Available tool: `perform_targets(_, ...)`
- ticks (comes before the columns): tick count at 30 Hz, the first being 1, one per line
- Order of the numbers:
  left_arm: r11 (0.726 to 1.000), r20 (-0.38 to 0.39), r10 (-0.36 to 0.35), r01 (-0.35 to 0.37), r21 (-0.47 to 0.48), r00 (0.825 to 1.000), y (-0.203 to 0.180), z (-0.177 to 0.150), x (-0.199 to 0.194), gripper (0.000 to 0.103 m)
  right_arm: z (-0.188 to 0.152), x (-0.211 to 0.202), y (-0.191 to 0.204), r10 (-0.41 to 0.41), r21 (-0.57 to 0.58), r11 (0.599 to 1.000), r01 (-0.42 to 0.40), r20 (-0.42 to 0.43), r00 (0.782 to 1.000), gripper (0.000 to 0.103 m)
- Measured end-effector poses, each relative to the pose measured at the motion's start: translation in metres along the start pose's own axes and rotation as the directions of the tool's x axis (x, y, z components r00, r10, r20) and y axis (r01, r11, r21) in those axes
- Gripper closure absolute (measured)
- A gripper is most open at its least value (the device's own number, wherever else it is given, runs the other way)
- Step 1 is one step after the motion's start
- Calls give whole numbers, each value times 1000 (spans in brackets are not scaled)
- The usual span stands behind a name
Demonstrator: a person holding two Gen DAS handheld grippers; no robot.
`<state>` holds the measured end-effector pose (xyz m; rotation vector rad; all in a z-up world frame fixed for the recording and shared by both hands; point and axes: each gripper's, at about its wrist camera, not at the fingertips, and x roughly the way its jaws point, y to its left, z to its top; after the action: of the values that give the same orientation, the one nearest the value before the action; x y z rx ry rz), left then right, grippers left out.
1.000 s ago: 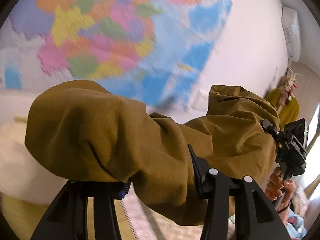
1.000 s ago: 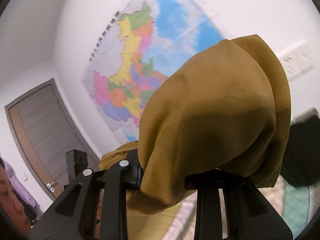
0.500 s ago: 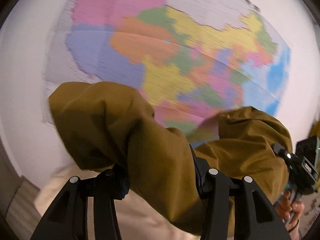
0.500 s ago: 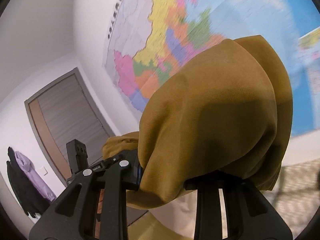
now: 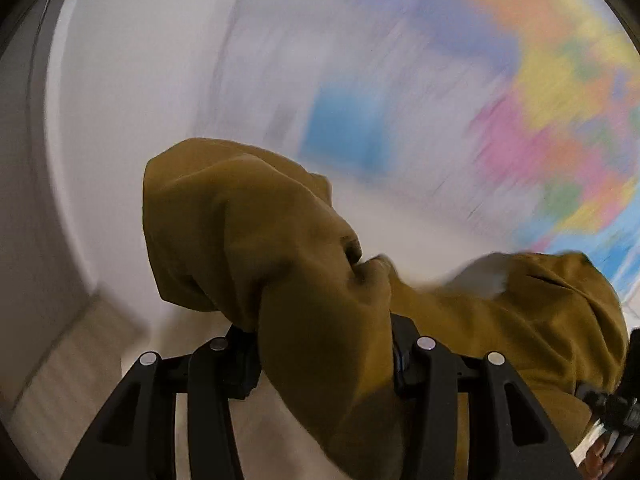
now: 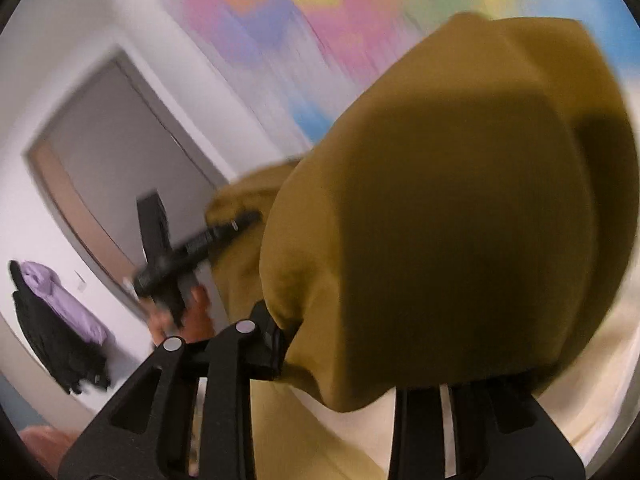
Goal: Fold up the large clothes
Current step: 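Lift the jacket bundle with both grippers and carry it onto the cream stack, then lower the jacket bundle onto the cream folded clothes with both grippers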
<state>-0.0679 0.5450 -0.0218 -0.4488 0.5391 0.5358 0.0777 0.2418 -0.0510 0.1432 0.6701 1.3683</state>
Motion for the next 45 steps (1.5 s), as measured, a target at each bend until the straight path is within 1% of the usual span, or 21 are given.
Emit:
perform_targets(3, 999, -32, -26, 24, -46, 999, 23, -29, 6, 46, -19, -1, -18, 45, 79, 996, -42, -36, 998, 61)
perform_targets(7, 996, -44, -75, 72, -61, 996, 30, -27, -1, 33, -19, -34, -10, 51, 64, 997, -50, -26, 998, 33)
perform_targets(10, 995, -73, -100, 98, -36, 992, 28, -28, 1, 24, -23, -61, -18, 24, 116, 993, -22, -15, 1000, 20)
perform_targets(14, 997, -93, -76, 77, 6, 993, 17, -32, 8, 24, -22, -85, -47, 33, 269, 962, -43, 40, 999, 20)
perform_targets(17, 997, -108, -75, 75, -6, 991, 16, -33, 13, 26, -14, -81, -57, 50, 327, 943, -68, 62, 997, 22)
perform_targets(18, 999, -104, -43, 45, 8, 994, 13, -31, 15, 33, -5, -75, -52, 10, 293, 956, -23, 45, 999, 38)
perform_targets(19, 1000, -99, -23, 25, 17, 995, 12, -29, 14, 39, 5, -74, -42, -53, 217, 975, 40, 53, 997, 61)
perform_targets(22, 1000, -79, -7, 7, 8, 997, 11, -17, 12, 51, 29, -84, -14, -98, 69, 994, 90, 120, 988, 79)
perform_targets(24, 999, -54, -33, 31, -28, 998, 13, -8, 9, 52, 41, -94, 1, -85, -5, 996, 88, 188, 978, 81)
perform_targets(26, 999, -39, -26, 25, -34, 999, 11, -5, 10, 53, 41, -97, 5, -101, -27, 994, 109, 212, 972, 81)
perform_targets(27, 1000, -39, 9, -9, -12, 999, 8, -8, 14, 53, 35, -93, -3, -110, -11, 993, 113, 186, 976, 81)
perform_targets(29, 1000, -63, 27, -27, -4, 998, 9, -16, 22, 51, 27, -77, -14, -157, 17, 988, 157, 98, 983, 81)
perform_targets(30, 1000, -72, 28, -28, -1, 997, 11, -21, 25, 48, 18, -68, -29, -160, 77, 984, 157, 32, 987, 80)
perform_targets(31, 1000, -71, 23, -24, -7, 997, 13, -23, 25, 46, 7, -64, -44, -139, 131, 982, 139, -14, 990, 78)
perform_targets(33, 1000, -67, 17, -18, -14, 998, 17, -26, 23, 44, -4, -68, -55, -115, 172, 978, 120, -40, 993, 74)
perform_targets(36, 998, -69, 58, -58, 5, 996, 15, -29, 20, 39, 4, -68, -46, -110, 170, 978, 117, -49, 993, 67)
perform_targets(38, 997, -59, 82, -81, 15, 995, 15, -31, 14, 36, 8, -74, -38, -131, 142, 980, 136, -46, 990, 65)
perform_targets(41, 993, -27, 111, -110, 37, 993, 19, -37, -4, 34, 15, -82, -26, -220, 84, 972, 221, -18, 975, 51)
perform_targets(42, 990, -7, 133, -133, 53, 991, 16, -39, -14, 30, 17, -90, -19, -263, 51, 964, 262, 21, 964, 41)
perform_targets(43, 986, 13, 148, -149, 68, 989, 13, -40, -22, 26, 18, -100, -13, -317, 20, 948, 316, 70, 946, 38)
perform_targets(45, 980, 76, 167, -174, 92, 983, 6, -43, -45, 23, 22, -118, -5, -363, -16, 930, 368, 135, 922, 38)
